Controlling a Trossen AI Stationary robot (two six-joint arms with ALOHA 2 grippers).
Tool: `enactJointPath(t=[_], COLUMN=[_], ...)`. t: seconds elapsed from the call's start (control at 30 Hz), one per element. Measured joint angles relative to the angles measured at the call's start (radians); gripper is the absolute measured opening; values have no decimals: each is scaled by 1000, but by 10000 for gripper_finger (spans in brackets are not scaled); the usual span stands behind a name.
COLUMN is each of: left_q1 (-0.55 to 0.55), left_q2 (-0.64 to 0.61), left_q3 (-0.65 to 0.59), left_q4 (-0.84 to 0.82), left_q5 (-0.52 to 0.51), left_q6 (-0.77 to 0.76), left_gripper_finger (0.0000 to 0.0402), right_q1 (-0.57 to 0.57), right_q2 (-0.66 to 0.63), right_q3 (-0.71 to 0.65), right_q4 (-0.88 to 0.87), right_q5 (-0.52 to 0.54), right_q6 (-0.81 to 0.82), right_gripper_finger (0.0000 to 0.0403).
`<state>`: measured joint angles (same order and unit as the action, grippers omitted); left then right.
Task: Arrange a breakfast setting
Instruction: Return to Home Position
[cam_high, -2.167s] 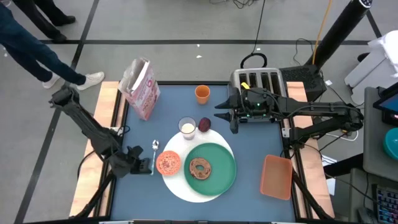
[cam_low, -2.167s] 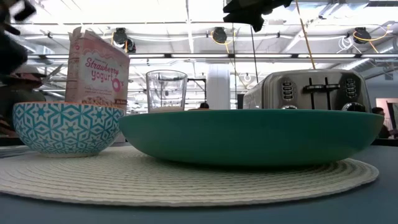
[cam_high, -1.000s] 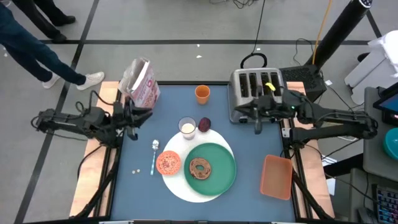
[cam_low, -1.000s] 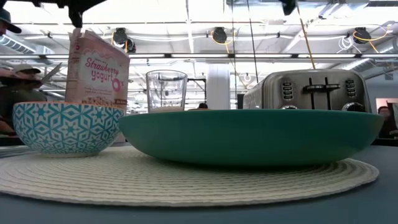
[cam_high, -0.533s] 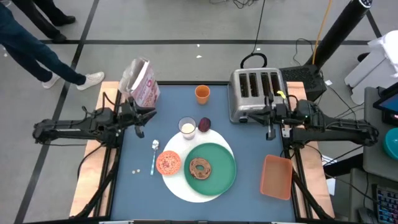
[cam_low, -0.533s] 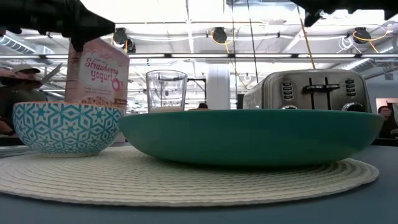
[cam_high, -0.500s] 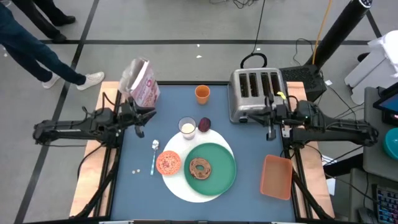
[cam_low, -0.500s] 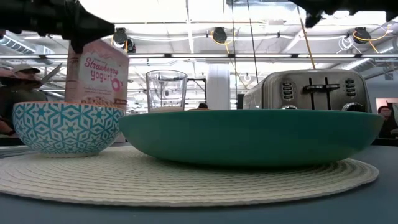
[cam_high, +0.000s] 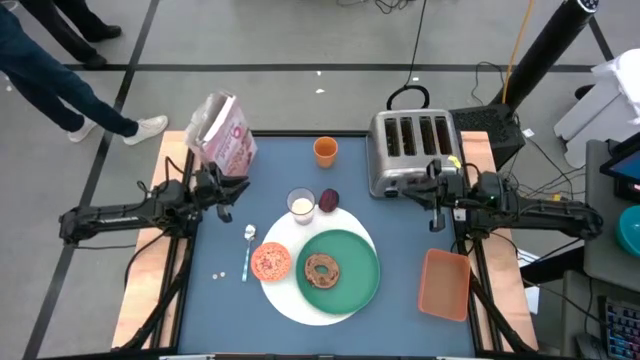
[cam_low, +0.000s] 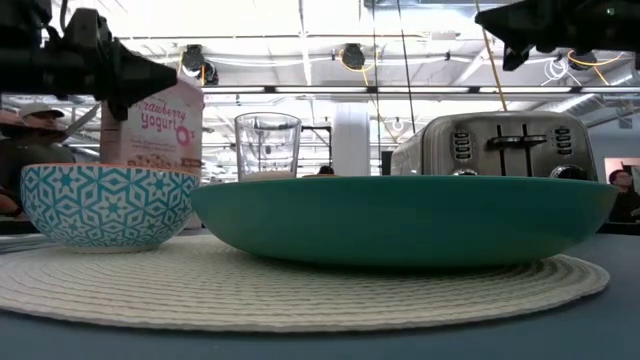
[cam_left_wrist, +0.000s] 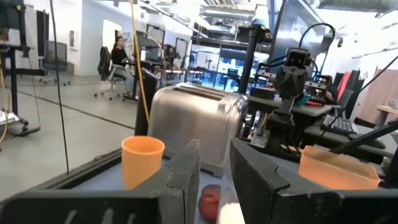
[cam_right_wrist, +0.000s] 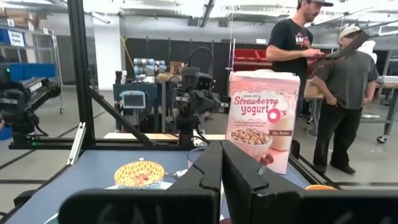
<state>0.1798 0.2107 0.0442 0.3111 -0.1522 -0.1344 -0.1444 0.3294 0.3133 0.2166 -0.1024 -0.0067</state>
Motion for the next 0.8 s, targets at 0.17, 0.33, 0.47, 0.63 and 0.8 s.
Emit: enactJointPath(t=[0.17,0.33,0.47,0.63,0.8], left_q1=[2,2,2,2,2], left_q2=[-17,-17,-17,-17,-16], left_q3=[-35,-35,-35,-35,-35], left_q4=[6,7,-4,-41,-55], left_q5=[0,4,5,5,5], left_q6=[-13,-4,-2,1,2], left_gripper_finger=[94,94,94,94,94], right_q1=[0,0,0,0,0], right_q2=[-31,-49,-55,-56,-56], right_q3=[-59,-99,-124,-149,-185], right_q4=[35,69,72,72,75], right_q5=[1,1,0,-1,-2], right_q6=[28,32,32,32,47], right_gripper_finger=[1,1,1,2,2])
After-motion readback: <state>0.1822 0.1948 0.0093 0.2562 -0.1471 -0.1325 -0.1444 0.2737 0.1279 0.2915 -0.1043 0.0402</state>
